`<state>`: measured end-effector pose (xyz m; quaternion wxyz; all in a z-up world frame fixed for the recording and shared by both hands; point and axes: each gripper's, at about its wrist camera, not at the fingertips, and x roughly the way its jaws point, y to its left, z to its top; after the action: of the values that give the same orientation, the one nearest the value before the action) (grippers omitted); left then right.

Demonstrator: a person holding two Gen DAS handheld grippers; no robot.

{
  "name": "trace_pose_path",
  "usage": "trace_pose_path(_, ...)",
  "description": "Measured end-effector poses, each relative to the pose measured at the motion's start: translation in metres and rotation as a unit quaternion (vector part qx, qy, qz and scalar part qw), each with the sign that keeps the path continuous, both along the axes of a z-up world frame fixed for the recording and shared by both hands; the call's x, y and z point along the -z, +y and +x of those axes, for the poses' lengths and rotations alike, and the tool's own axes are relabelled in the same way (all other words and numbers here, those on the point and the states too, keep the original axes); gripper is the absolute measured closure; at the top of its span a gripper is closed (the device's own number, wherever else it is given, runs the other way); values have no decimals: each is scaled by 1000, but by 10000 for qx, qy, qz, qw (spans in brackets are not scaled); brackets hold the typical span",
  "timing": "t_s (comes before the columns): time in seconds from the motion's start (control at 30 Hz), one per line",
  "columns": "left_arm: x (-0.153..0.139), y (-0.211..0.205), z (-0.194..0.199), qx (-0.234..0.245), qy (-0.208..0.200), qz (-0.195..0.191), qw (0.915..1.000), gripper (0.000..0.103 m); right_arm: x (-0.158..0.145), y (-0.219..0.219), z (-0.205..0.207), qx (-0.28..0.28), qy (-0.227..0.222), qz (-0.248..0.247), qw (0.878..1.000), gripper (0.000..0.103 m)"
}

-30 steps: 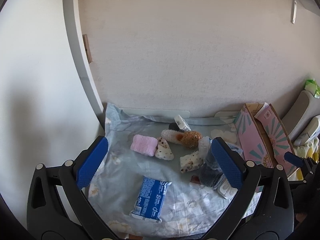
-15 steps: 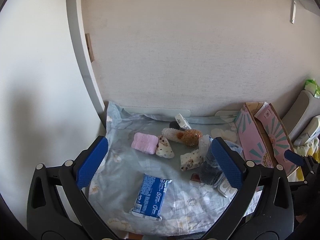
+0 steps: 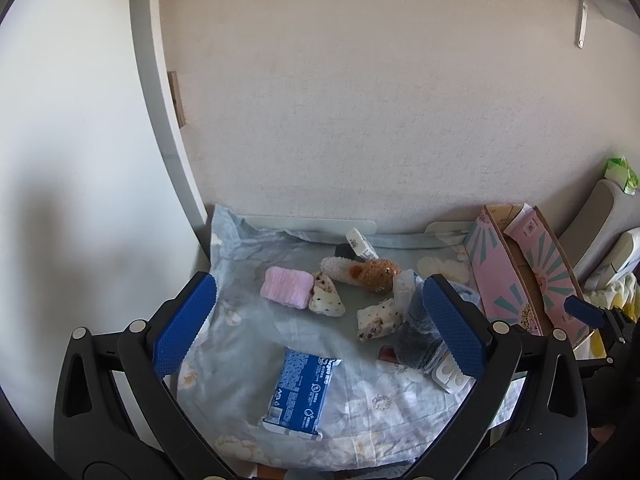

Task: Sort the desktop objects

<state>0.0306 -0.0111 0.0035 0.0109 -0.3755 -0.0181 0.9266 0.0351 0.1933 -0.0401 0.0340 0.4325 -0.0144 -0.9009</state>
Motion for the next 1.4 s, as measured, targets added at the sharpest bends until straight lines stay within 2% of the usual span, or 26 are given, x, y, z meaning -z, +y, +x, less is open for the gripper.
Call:
trace_pose_path(0.23, 5, -1, 0, 34, -86, 19, 10000, 0, 3, 0, -2, -1, -72, -6, 10000, 0)
trace_pose_path(0.37, 9, -10, 0, -94, -119, -153, 9998, 0, 6, 2, -3, 48, -132, 2, 9999, 0)
trace_pose_path(0.47, 1, -14, -2, -110, 92, -372, 9992, 0, 10, 4, -5, 88, -185, 12, 9998, 0)
trace_pose_path(0.6, 7, -20, -10, 28, 6, -335, 9994, 0, 17, 5, -12, 104, -308, -22, 9995, 0)
trace_pose_path(0.77, 52, -24, -13, 184, -630, -204, 9976, 0, 31, -4, -23, -150, -507, -231, 9983, 0)
trace_pose_path(0.97, 133, -18, -4, 367, -1356, -10, 9901, 0, 72, -9, -44, -402, -960, -361, 9939, 0)
trace_pose_path(1.1, 177, -20, 3, 434, -1554, -32, 9869, 0, 108, -15, -61, -478, -1331, -309, 9895, 0)
trace_pose_path(1.3, 209, -25, 3, 420, -1730, -56, 9840, 1, 141, -16, -79, -468, -1574, -449, 9854, 0)
trace_pose_path(1.33, 216, -26, 3, 429, -1760, -35, 9835, 2, 146, -15, -82, -424, -1626, -509, 9845, 0)
trace_pose_path(1.4, 226, -25, 1, 471, -1814, -43, 9823, 10, 154, -15, -86, -428, -1710, -647, 9822, 0)
